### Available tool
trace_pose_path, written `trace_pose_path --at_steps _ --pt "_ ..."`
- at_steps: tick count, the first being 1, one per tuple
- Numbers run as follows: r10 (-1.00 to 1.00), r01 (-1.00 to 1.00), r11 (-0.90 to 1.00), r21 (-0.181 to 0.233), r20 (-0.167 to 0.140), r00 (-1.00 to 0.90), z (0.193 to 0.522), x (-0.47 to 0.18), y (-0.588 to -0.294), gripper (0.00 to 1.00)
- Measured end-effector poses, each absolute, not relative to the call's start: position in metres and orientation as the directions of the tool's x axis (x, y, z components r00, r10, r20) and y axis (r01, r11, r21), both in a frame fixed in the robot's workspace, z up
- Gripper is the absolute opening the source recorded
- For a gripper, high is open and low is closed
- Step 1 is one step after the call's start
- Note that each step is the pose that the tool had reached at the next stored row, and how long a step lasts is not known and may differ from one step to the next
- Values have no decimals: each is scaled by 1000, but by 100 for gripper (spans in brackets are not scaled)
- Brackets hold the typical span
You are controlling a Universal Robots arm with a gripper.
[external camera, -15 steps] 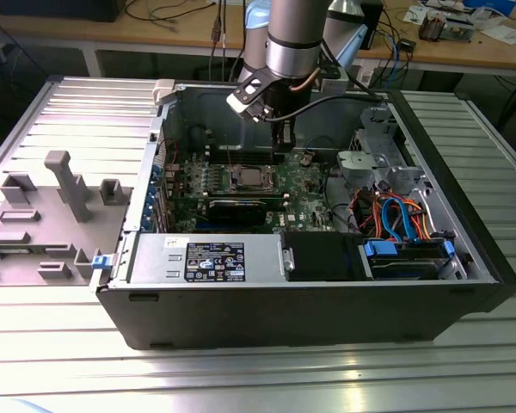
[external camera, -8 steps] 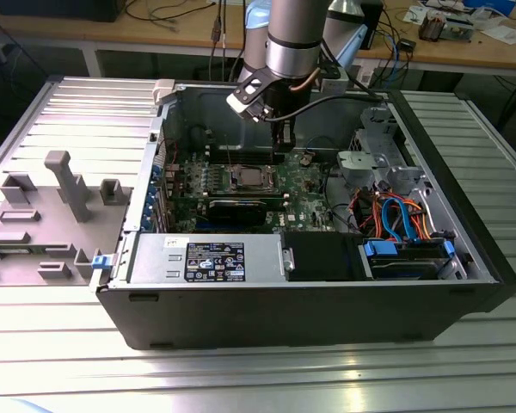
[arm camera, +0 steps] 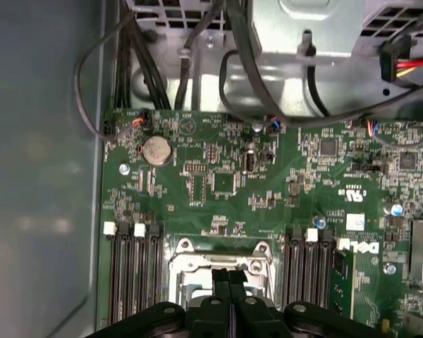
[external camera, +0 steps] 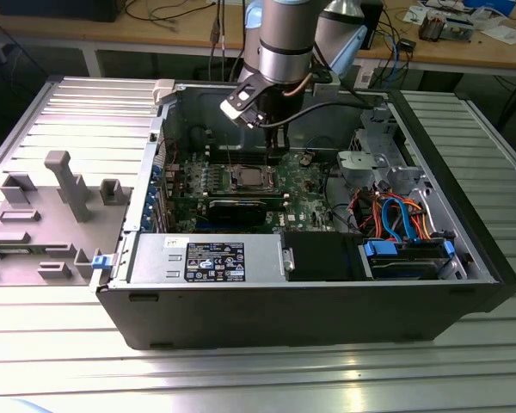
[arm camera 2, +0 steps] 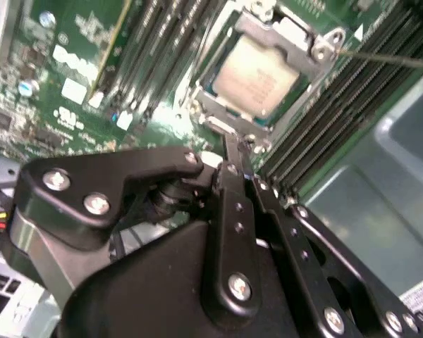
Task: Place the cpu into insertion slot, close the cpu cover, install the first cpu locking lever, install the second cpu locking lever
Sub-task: 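Close the cpu cover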
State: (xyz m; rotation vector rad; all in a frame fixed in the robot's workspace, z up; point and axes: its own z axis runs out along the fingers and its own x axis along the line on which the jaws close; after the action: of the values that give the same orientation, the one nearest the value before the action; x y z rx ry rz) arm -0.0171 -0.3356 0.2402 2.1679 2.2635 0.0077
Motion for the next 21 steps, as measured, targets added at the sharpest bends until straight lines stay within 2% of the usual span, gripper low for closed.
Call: trace_pose_path --at_steps 21 --pt "1000 1000 25 8 -2 -25 233 -44 -336 11"
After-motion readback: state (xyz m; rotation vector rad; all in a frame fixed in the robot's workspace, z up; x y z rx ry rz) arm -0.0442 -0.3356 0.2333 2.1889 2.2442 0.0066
